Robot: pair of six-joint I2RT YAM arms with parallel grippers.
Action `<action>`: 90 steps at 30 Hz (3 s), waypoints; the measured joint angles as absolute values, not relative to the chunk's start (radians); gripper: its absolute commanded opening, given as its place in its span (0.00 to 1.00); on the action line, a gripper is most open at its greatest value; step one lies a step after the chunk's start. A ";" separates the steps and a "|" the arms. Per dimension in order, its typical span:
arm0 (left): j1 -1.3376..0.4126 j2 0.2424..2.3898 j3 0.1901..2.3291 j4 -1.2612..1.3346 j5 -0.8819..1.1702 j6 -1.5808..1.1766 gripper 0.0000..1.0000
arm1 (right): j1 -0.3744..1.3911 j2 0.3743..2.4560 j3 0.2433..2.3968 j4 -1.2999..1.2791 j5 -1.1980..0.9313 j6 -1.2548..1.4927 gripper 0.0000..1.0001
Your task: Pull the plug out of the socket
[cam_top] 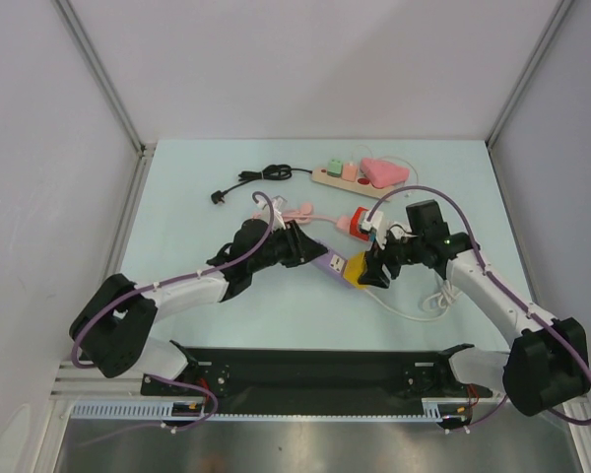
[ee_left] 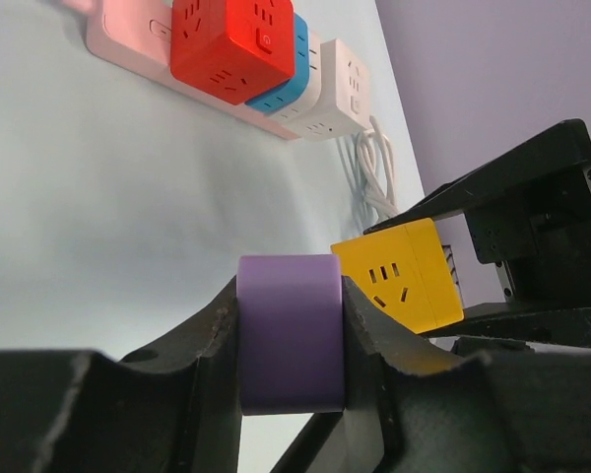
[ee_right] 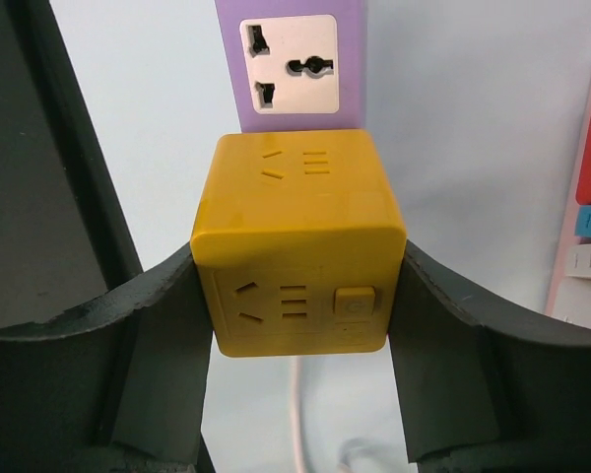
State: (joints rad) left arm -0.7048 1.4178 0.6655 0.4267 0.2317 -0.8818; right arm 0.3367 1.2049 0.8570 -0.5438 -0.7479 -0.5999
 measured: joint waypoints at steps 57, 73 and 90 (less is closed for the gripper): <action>-0.707 1.312 0.268 0.788 0.322 -0.788 0.00 | -0.161 2.152 1.659 -0.103 0.091 -0.088 0.05; -0.707 1.329 0.236 0.860 0.324 -0.805 0.00 | -0.163 2.291 1.783 -0.127 0.134 -0.134 0.93; -0.719 1.225 0.210 0.756 0.280 -0.813 0.13 | -0.190 1.837 1.554 -0.178 -0.076 -0.212 1.00</action>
